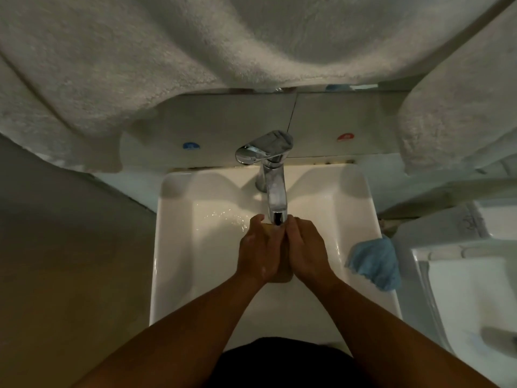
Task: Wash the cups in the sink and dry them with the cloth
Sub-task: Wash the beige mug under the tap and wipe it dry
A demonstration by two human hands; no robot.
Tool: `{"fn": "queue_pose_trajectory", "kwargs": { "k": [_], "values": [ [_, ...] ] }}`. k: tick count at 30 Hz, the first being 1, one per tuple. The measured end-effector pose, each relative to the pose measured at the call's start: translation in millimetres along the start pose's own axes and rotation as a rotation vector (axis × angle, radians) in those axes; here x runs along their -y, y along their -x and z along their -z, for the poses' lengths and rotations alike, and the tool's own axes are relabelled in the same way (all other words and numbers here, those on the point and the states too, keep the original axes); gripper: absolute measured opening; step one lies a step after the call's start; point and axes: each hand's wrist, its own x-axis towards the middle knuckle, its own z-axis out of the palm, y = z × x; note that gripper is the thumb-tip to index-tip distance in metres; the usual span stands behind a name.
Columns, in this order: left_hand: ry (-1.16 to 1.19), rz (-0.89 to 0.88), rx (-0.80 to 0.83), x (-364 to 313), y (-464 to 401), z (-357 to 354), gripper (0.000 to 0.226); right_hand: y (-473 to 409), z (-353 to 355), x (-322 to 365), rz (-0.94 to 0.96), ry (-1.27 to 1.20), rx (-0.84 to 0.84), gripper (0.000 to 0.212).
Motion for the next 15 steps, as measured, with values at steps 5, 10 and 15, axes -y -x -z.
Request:
{"fn": "queue_pose_trajectory", "kwargs": {
  "k": [5, 10, 15],
  "values": [
    [0.055, -0.03, 0.088, 8, 0, 2, 0.062, -14, 6, 5, -0.334, -0.203, -0.017, 0.057],
    [0.061, 0.062, 0.099, 11, -11, 10, 0.051, -6, -6, 2, -0.225, -0.257, 0.063, 0.04],
    [0.035, 0.005, -0.053, 12, 0, 7, 0.038, 0, -18, 8, -0.185, -0.218, -0.058, 0.027]
  ]
}}
